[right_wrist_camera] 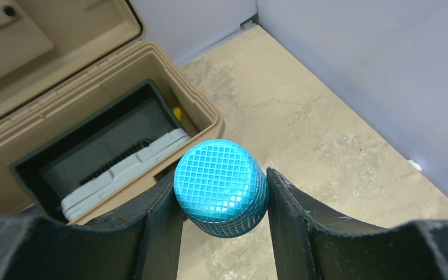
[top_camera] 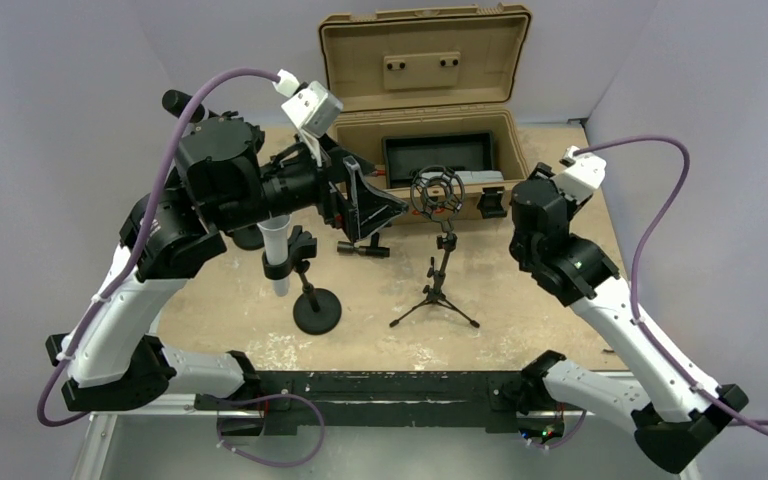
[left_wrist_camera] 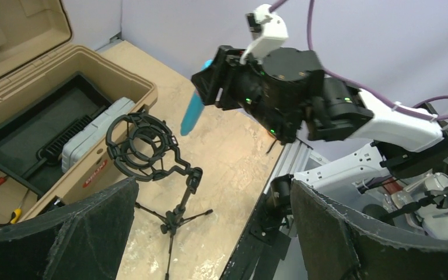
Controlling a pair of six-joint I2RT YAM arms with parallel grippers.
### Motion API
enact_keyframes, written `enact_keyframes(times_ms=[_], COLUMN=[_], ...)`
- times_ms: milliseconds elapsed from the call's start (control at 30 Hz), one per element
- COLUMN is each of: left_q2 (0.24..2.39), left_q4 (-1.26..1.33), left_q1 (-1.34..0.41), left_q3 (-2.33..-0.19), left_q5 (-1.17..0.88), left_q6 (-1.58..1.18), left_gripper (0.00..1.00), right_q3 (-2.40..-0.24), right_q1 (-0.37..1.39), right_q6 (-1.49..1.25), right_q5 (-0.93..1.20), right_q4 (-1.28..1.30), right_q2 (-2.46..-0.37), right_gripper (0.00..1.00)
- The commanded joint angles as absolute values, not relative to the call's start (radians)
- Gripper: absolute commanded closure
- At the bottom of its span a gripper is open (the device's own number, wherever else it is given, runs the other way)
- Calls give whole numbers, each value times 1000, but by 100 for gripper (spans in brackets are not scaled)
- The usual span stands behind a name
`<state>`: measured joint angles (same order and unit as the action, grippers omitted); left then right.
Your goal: Remove the microphone from the stand
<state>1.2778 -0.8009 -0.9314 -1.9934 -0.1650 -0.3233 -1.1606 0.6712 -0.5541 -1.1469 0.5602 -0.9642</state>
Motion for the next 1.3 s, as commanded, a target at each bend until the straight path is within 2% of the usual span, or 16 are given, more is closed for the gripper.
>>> enact_keyframes(times_ms=[0, 333, 533, 767, 900, 967, 1067, 1100, 1167, 1267], left_q2=[1247, 1260, 1273, 1282, 1273, 1266, 1264, 1265, 1271, 1276], left_q4=[-760, -698, -668, -693, -735, -737, -741, -741, -741, -742], left_q1=[-930, -930, -931, -936, -938, -937, -938, -937, -937, -937], left_q3=[-1987, -1931, -1896, -1872, -1893, -1891, -1893, -1894, -1896, -1898], left_q5=[-223, -322, -360, -308, -264, -247, -236, -233, -232, -237], left_q6=[-351, -414, -454, -446, -410, -400, -391, -388, -385, -383], left_gripper=[0, 0, 0, 0, 0, 0, 0, 0, 0, 0], right_q3=[-1069, -844, -707, -568, -565, -558, -537, -531, -522, -514], right_q1=[506, 110, -37, -186, -198, -199, -200, -200, -199, -200], right_q6=[-431, -556, -601, -580, -547, -543, -545, -549, -552, -543], right_q5=[-813, -236, -92, 262, 282, 260, 254, 251, 237, 204], right_q4=[245, -35, -148, -376, -420, -431, -461, -468, -471, -468], right_q2=[-933, -937, -934, -1108, -1183, -1201, -1222, -1228, -1237, -1235], right_gripper=[100, 100, 100, 100, 100, 96, 84, 78, 55, 39])
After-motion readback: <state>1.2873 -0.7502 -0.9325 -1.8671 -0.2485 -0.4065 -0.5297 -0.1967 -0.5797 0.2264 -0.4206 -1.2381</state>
